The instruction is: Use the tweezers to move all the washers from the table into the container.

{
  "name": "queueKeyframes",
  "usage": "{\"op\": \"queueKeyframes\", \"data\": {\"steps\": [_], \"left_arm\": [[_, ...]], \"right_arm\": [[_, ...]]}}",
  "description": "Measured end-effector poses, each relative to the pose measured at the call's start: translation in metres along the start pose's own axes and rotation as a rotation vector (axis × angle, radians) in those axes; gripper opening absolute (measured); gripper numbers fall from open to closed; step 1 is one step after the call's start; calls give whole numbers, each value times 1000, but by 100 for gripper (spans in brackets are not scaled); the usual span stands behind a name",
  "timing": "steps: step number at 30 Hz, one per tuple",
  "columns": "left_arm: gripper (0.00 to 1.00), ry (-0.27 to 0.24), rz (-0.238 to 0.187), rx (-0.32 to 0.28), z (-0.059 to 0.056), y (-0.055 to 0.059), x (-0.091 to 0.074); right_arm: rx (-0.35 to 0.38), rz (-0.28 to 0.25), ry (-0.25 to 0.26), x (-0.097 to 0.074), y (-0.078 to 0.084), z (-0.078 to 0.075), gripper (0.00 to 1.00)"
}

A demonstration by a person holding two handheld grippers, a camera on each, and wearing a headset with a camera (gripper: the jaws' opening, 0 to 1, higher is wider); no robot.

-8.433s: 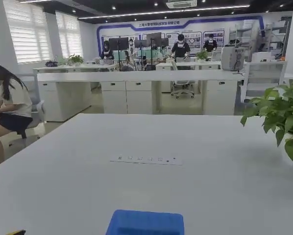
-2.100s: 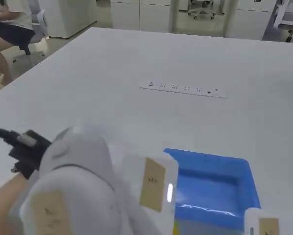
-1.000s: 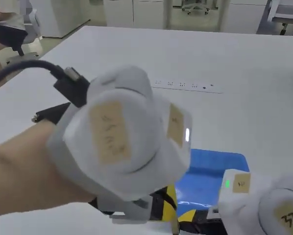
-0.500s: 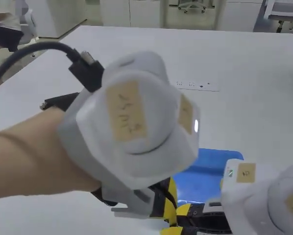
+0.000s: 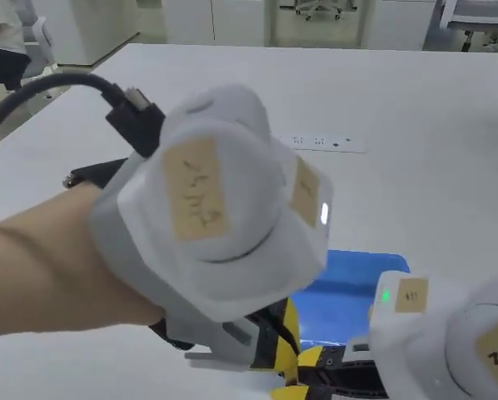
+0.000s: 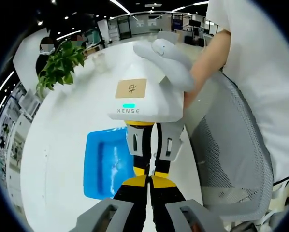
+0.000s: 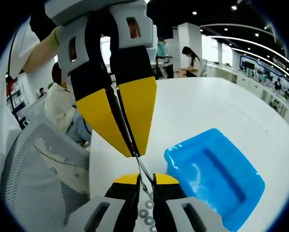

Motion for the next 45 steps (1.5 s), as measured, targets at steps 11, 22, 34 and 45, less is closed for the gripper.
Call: {"op": "queueKeyframes", "data": {"steps": [11,22,34,45], "left_arm": [[0,27,-11,-20,-2,-2,2],[0,29,6,-10,0,0,2],[0,30,26,-5,-3,0,2],[0,34,18,-27,-5,1,7]], "right_arm": [[-3,7,5,-3,1,4,5],[-3,-5,13,-3,3,3,5],[-1,-13,5,-2,3,4,5],[37,-54,-15,-5,-6,9,11]]}}
Point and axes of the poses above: the centre of the closed fingertips' face, and the gripper's own axes: x roughly forward along the fingers, z roughly to its left, y roughly out of its underside, the point moved 6 cm from there along -x, roughly backward along the fingers, and after that the axes turned 14 degrees about -z, right-handed, at the moved point
